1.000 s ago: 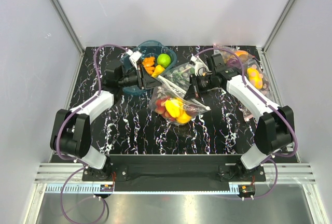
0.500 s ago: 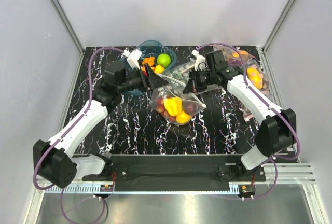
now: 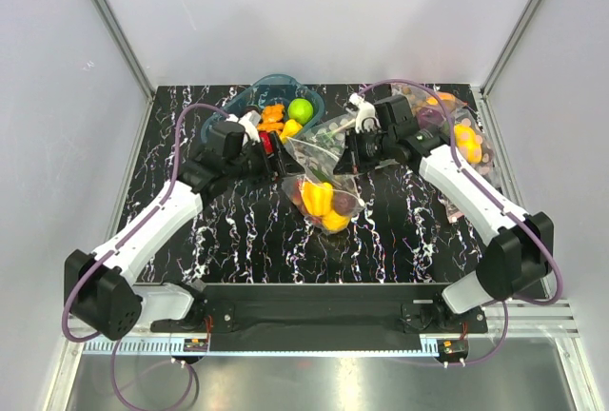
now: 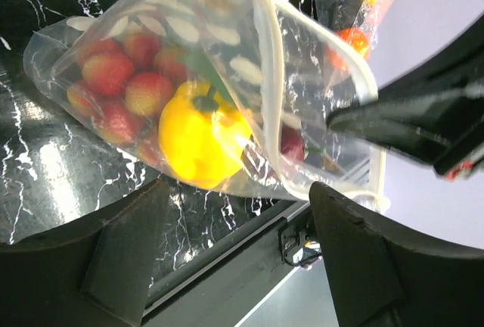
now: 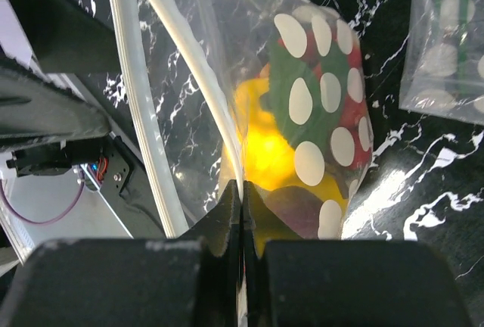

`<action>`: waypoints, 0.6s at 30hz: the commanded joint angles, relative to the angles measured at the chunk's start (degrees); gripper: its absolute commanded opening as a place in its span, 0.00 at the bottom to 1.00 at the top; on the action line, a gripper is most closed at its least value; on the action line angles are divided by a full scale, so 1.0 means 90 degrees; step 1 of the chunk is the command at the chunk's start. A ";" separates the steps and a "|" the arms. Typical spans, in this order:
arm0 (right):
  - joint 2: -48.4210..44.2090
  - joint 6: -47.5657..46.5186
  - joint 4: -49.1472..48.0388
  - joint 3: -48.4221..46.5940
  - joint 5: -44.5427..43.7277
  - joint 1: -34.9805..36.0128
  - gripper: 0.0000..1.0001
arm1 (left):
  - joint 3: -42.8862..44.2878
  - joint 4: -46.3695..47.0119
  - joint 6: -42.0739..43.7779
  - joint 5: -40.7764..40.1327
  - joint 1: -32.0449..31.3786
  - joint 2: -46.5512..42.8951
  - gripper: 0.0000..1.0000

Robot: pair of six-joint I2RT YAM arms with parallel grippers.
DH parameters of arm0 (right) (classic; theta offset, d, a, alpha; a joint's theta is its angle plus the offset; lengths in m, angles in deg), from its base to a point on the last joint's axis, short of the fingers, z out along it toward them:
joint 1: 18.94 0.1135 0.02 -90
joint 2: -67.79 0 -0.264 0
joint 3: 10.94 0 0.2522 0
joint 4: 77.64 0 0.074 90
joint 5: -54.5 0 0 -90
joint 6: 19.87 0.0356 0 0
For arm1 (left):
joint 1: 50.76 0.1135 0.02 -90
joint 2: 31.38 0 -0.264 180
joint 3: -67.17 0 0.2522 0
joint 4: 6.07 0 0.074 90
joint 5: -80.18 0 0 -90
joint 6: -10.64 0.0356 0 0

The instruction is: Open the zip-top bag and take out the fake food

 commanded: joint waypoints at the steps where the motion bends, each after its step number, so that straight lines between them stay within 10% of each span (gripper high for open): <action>1: -0.0465 0.0030 -0.0234 0.0157 -0.0159 0.0183 0.00 | 0.0179 0.0375 -0.0243 -0.0257 -0.0091 0.0121 0.81; 10: -0.0758 0.0118 -0.0342 0.0441 -0.0275 0.0212 0.00 | 0.0276 0.1019 -0.0125 0.0014 -0.0140 0.0795 0.80; 15: -0.1040 0.0089 0.0242 0.0051 -0.1085 0.0212 0.00 | 0.0968 0.0913 0.0030 0.0308 -0.0237 0.1243 0.07; 18: -0.1148 -0.0116 0.0818 -0.0368 -0.1827 0.0212 0.00 | 0.1261 0.1174 0.0070 0.0795 -0.0247 0.1546 0.00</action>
